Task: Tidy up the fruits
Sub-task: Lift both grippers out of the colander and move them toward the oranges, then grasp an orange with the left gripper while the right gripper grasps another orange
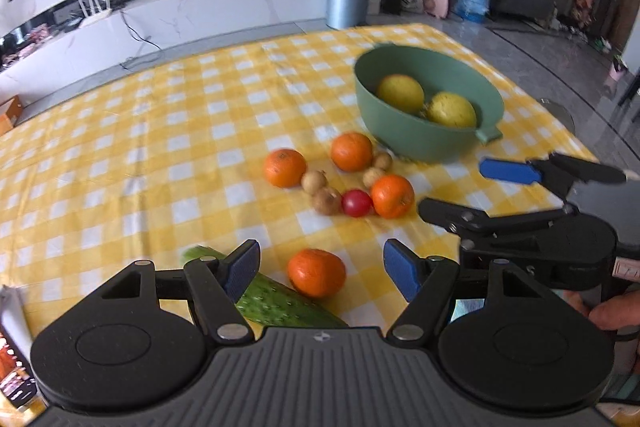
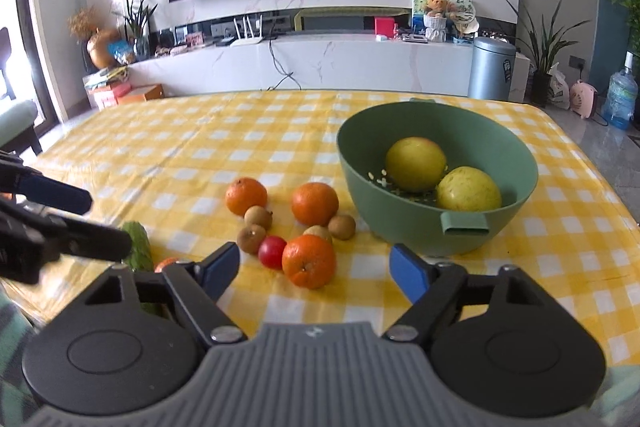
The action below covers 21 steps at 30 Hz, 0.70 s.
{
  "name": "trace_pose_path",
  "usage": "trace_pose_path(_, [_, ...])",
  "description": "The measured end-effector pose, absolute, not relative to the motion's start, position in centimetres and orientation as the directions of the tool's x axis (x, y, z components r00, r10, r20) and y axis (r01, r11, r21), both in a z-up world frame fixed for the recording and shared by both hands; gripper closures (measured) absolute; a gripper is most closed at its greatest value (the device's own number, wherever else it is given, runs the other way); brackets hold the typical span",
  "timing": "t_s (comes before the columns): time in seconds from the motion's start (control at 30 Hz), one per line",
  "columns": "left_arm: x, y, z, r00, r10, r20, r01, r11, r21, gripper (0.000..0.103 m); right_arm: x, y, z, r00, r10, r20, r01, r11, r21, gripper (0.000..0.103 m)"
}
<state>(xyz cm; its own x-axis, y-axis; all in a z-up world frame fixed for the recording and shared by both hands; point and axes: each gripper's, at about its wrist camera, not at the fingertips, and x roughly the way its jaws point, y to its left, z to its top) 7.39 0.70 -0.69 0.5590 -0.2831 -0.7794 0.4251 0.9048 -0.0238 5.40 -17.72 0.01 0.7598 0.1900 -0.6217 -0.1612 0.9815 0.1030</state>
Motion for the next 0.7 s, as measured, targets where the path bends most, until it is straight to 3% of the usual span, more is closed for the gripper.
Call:
trace_pose_path(0.17, [7.9,0.0,-2.6,0.524,-0.267,-0.809,0.446,0.895,-0.007,0.021,6.3,-17.9,-0.8,0.737,0.205,-0.644,-0.160,0.979,0.129,0.034])
trace_pose_path(0.57, [9.7,-0.6,-5.7,0.487,-0.243,-0.839,0.442,0.897,-0.003,0.027,8.8,-17.4,-2.3,0.698,0.228,-0.679,-0.154,0.973,0.169,0.035])
trace_pose_path(0.7, [9.9,-0.7,-6.3,0.480,-0.234,-0.845,0.441,0.898,0.002,0.028,9.7,-17.5,-2.8,0.674,0.231,-0.702,-0.141,0.973,0.184,0.041])
